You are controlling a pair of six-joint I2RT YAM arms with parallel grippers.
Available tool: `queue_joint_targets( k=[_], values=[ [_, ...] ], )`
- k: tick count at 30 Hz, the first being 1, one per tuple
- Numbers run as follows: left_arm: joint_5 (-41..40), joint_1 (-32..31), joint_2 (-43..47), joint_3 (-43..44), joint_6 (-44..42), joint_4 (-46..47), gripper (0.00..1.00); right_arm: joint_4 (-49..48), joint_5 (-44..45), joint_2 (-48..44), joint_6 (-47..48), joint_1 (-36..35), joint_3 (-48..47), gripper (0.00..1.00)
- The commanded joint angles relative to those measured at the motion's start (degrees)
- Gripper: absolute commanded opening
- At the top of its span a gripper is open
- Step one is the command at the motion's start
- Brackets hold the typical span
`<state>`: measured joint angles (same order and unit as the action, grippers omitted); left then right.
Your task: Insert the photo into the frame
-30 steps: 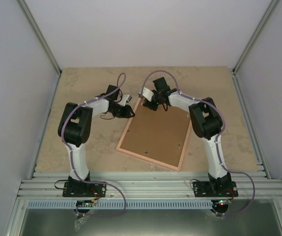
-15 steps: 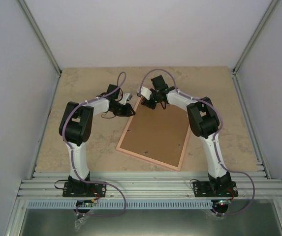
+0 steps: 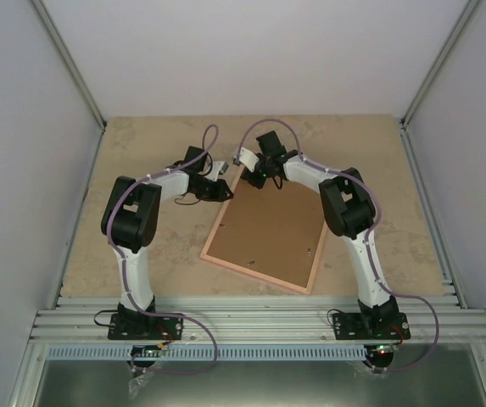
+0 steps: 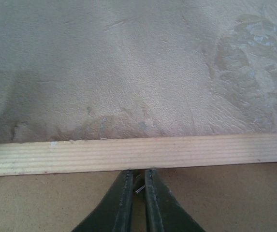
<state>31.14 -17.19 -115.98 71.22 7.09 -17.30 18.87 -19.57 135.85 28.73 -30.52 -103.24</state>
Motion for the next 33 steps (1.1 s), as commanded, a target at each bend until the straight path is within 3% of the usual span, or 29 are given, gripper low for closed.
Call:
queue_joint_targets(
  k=[1, 4, 15, 21, 25, 29, 33],
  values=[
    [-0.53, -2.34, -2.67, -2.90, -2.14, -3.40, 0.00, 1.70, 8.22, 5.69, -3.99, 0.29, 1.30, 0.07],
    [-0.19, -2.41, -2.84, -3.35, -1.84, -3.25, 0.00, -0.43, 10.22, 5.25, -7.24, 0.37, 2.38, 0.01],
    [0.42, -2.41, -2.77, -4.36, -1.22, -3.18, 0.00, -8.69, 7.40, 0.90, -15.24, 0.59, 8.89, 0.02],
    [-0.89, -0.53, -0.72, -2.47, 0.01, -2.17, 0.02, -5.12, -5.83, -5.49, -13.60, 1.54, 8.49, 0.30],
    [-2.48, 1.06, 1.06, 0.24, 0.31, -2.91, 0.07, 2.20, -11.42, -12.09, -13.18, 4.39, 6.53, 0.40],
    [-4.40, 1.51, 5.59, -2.03, 1.23, -1.46, 0.17, 8.39, -13.69, -19.68, -14.83, 10.41, 10.34, 0.46],
    [-5.62, 2.14, 9.75, -4.31, 0.83, 0.09, 0.35, 13.65, -16.69, -27.57, -16.59, 20.55, 18.68, 0.54]
  ],
)
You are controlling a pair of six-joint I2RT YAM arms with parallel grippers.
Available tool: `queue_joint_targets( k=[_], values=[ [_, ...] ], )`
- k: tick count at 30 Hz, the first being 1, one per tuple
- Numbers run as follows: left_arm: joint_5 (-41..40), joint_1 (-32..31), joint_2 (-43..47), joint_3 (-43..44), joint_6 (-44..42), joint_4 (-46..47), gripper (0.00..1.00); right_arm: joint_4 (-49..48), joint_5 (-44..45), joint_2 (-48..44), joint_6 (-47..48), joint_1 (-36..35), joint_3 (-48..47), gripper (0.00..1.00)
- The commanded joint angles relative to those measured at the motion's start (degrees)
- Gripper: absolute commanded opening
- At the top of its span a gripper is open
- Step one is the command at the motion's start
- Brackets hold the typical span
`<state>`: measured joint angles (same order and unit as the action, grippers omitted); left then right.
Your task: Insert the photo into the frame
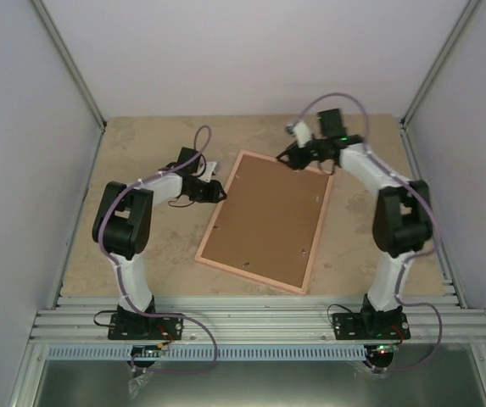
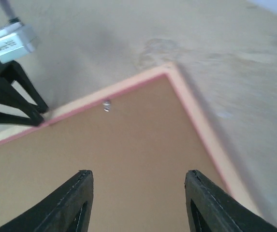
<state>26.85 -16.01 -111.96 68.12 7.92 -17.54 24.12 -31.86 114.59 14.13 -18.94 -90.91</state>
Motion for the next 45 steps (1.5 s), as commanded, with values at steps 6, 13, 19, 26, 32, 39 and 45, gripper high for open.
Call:
queue_joint_targets(
  k=[6, 13, 19, 26, 32, 39, 45],
  values=[
    [-1.49, 0.97, 7.11, 0.17, -2.19, -1.47, 0.54, 13.11, -7.17, -13.01, -0.46, 24.68, 18.84, 0.56],
    [-0.14, 0.94, 7.41, 1.13, -5.77, -3.87, 0.62, 13.31, -10.15, -12.64, 0.45, 28.87, 25.46, 0.55],
    [0.14, 0.89, 10.57, -0.48, -9.43, -4.41, 0.63, 10.07, -13.66, -6.74, -2.15, 28.47, 25.94, 0.48],
    [2.05, -1.39, 13.36, -2.74, -16.03, -5.98, 0.61, 6.77, -16.36, -0.45, -6.32, 23.54, 21.92, 0.43],
    [1.00, -8.90, 16.31, -5.68, -23.86, -6.07, 0.58, 1.25, -14.90, 4.23, -12.55, 20.10, 18.16, 0.32],
    [-5.67, -22.05, 14.39, -5.53, -28.51, -2.23, 0.53, -1.51, -14.96, 12.12, -18.49, 14.61, 8.01, 0.32],
    [-10.91, -30.21, 9.97, -3.62, -27.89, 0.57, 0.37, 0.64, -15.87, 10.91, -17.36, 13.77, 5.57, 0.33]
  ],
)
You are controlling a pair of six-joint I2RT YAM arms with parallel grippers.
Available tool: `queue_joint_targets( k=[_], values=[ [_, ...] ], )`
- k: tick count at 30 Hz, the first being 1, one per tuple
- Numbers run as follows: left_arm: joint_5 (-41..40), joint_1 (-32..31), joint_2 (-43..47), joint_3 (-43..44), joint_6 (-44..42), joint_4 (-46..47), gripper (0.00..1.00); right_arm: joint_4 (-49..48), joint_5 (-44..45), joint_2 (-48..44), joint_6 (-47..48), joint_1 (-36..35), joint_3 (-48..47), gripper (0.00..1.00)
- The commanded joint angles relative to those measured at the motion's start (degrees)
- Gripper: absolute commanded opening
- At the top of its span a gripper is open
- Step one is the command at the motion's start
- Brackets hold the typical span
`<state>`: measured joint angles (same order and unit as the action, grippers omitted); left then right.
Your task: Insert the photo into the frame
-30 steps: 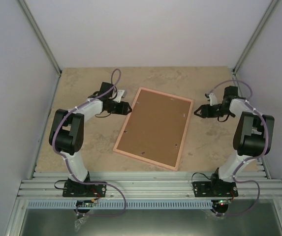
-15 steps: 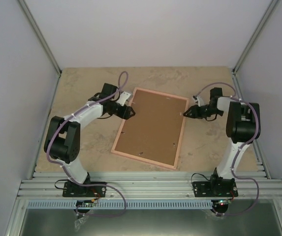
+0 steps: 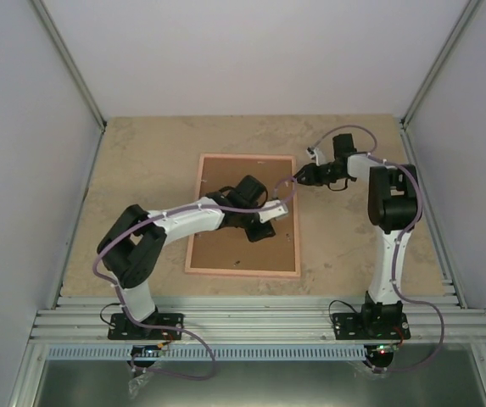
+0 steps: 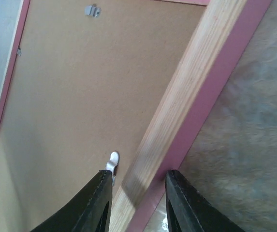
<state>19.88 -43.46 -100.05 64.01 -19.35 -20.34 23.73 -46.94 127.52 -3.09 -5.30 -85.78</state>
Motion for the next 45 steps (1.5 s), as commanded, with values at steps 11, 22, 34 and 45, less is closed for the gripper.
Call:
queue_joint_targets(
  k=[11, 22, 34, 45],
  values=[
    [-8.08, -5.98, -4.97, -4.23, 3.47, 11.67, 0.21, 0.98, 4.95, -14.81, 1.35, -2.93, 16.25, 0.42],
    [-11.54, -6.70, -7.86, -4.92, 3.12, 16.00, 0.17, -0.68, 27.17, -16.44, -4.77, -11.29, 18.16, 0.40],
    [-14.19, -8.74, -9.85, -4.69, 0.23, 18.87, 0.13, 0.50, 34.17, -11.73, -8.30, -13.60, 17.87, 0.30],
    [-12.12, -9.54, -14.31, -2.35, -1.20, 19.25, 0.09, -1.26, 33.93, -11.05, -9.28, -13.64, 20.44, 0.10]
  ],
)
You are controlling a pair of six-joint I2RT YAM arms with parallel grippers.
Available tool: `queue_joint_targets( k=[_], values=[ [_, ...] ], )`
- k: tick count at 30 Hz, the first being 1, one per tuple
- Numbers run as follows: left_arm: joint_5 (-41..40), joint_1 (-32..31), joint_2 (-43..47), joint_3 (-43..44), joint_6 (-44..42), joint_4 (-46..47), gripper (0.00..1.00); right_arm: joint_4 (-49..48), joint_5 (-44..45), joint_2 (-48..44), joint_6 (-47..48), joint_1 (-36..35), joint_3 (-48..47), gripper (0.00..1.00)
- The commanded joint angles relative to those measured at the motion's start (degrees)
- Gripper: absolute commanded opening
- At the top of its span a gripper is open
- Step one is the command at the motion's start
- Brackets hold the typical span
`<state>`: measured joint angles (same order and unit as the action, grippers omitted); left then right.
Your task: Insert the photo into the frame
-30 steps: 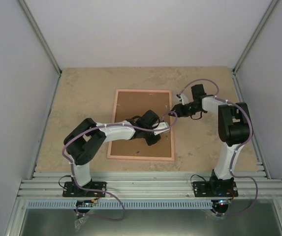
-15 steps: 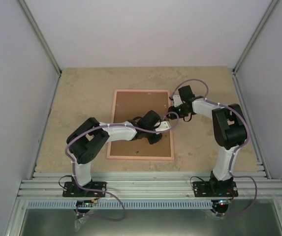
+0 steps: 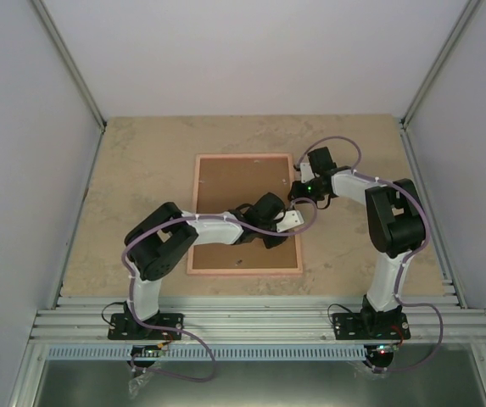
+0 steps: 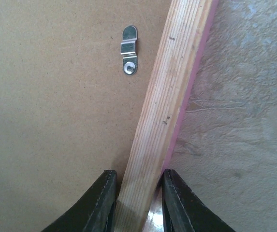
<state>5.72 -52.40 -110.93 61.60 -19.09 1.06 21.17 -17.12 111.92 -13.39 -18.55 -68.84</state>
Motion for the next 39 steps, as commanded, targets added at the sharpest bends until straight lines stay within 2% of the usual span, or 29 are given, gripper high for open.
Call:
queue_joint_targets(
  k=[1, 3, 16, 23, 30, 34, 39],
  values=[
    [3.46, -0.64, -3.61, 0.34, -1.66, -2.34, 0.09, 1.40, 3.94, 4.87, 0.94, -0.36, 3.45, 0.06],
    [5.25, -0.91, -4.12, 0.78, -2.14, -2.48, 0.08, 1.59, 4.01, 5.42, 0.91, -0.35, 3.22, 0.01],
    [11.72, -1.21, -8.19, 4.23, -4.43, -4.43, 0.07, 1.37, 4.82, 5.82, -0.32, -0.35, 3.80, 0.00],
    [18.83, -1.21, -9.01, 5.65, -13.01, -11.27, 0.03, 1.29, 4.86, 6.24, -0.16, -0.35, 3.71, 0.00],
    [19.32, -1.19, -9.64, 6.43, -20.48, -15.50, 0.02, 1.25, 4.73, 6.30, -0.15, -0.35, 3.76, 0.00],
    [17.32, -0.76, -9.32, 6.69, -18.04, -13.23, 0.03, 1.21, 4.60, 6.30, -0.06, -0.39, 3.78, 0.00],
    [15.57, 3.16, -5.07, 5.85, -8.15, -7.67, 0.07, 0.67, 3.86, 5.37, 0.28, -0.27, 4.44, 0.00]
  ],
)
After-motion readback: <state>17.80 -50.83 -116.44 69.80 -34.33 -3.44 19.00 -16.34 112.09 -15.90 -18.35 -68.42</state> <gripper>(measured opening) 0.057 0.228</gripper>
